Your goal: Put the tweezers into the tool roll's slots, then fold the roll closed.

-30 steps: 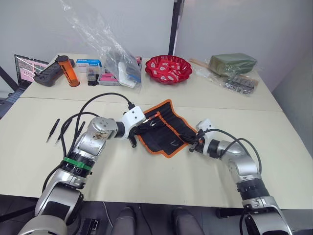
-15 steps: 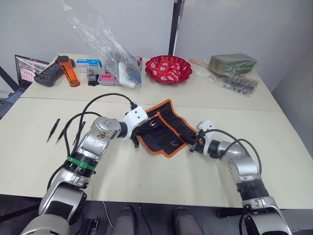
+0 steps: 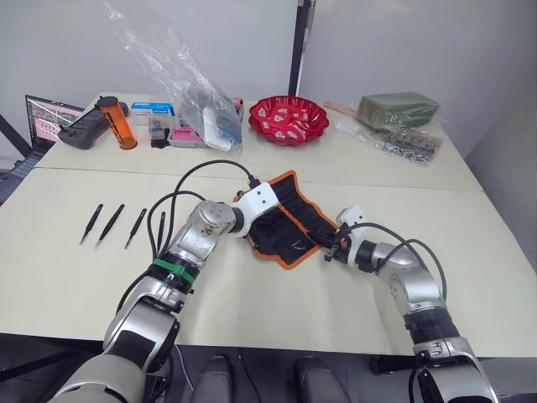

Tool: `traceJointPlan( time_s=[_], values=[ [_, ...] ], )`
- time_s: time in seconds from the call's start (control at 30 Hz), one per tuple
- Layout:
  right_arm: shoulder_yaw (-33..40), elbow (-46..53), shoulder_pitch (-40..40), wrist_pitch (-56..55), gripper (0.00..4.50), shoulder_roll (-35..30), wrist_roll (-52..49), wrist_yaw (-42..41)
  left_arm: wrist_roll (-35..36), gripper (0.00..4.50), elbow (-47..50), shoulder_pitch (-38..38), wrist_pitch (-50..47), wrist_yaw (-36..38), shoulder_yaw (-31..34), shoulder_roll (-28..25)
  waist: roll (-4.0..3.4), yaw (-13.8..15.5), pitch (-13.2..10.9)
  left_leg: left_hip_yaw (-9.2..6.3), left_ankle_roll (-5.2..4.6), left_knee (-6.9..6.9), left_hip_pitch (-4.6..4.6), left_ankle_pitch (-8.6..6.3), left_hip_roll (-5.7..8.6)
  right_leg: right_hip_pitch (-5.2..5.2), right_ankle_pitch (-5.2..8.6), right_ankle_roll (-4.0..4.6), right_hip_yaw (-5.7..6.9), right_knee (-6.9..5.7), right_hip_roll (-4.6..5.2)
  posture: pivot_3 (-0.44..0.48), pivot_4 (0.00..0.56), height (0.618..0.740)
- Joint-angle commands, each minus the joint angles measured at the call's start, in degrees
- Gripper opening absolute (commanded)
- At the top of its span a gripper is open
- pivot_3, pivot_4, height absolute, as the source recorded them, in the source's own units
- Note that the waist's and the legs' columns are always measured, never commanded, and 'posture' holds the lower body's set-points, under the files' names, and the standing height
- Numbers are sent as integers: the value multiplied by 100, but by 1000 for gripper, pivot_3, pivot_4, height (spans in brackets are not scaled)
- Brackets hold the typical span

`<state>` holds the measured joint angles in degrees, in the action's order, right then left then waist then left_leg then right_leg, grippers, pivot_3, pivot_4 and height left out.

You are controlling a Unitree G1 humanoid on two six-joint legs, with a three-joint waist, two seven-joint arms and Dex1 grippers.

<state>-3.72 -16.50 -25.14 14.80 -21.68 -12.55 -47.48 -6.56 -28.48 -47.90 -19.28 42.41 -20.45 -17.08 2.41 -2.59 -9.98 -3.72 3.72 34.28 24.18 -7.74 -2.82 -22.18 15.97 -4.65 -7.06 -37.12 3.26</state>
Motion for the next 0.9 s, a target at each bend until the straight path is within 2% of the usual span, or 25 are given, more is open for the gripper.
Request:
traceJointPlan(
  time_s=[0.03, 0.3, 0.5, 0.63, 0.73, 0.9],
  values=[
    [-205, -225, 163, 138, 20, 14, 145, -44, -61, 0, -405, -150, 300, -231, 75, 230, -1, 0, 1, 0, 0, 0, 0, 0, 0, 0, 0, 0, 0, 0, 0, 0, 150, 740],
    [-191, -175, 214, 149, 20, -14, 134, -55, 23, 0, -620, -82, 450, -118, 244, 221, -10, -1, 9, -1, 0, 1, -1, 0, 1, 2, -1, -2, 0, 0, 0, 0, 150, 740],
    [-211, -176, 216, 148, 0, -3, 133, -70, 366, 2060, 50, 169, 15, 134, 602, -11, -10, -42, 9, -1, 0, -1, 0, 0, 0, 0, 0, -3, -1, -1, 0, 0, 150, 740],
    [-223, -247, 186, 127, 0, 7, 148, -94, 594, 3422, 964, 471, -485, 279, 835, -299, -11, -71, 9, -4, 0, -3, 0, 0, 0, -1, 0, -2, 0, -1, -1, 0, 150, 740],
    [-245, -300, 151, 111, 0, 47, 165, -98, 996, 4407, 2006, 922, -1120, 366, 1259, -587, -11, -98, 9, -5, 0, -4, 1, 0, 0, -1, 0, -2, 0, 0, -1, 0, 150, 740],
    [-227, -435, 77, 64, 0, 60, 179, -115, 1629, 4486, 3083, 1338, -1681, -19, 2195, -682, -10, -122, 9, -8, 0, -5, 1, 0, -1, 0, -1, -1, 2, -1, -1, 0, 150, 740]
  ],
)
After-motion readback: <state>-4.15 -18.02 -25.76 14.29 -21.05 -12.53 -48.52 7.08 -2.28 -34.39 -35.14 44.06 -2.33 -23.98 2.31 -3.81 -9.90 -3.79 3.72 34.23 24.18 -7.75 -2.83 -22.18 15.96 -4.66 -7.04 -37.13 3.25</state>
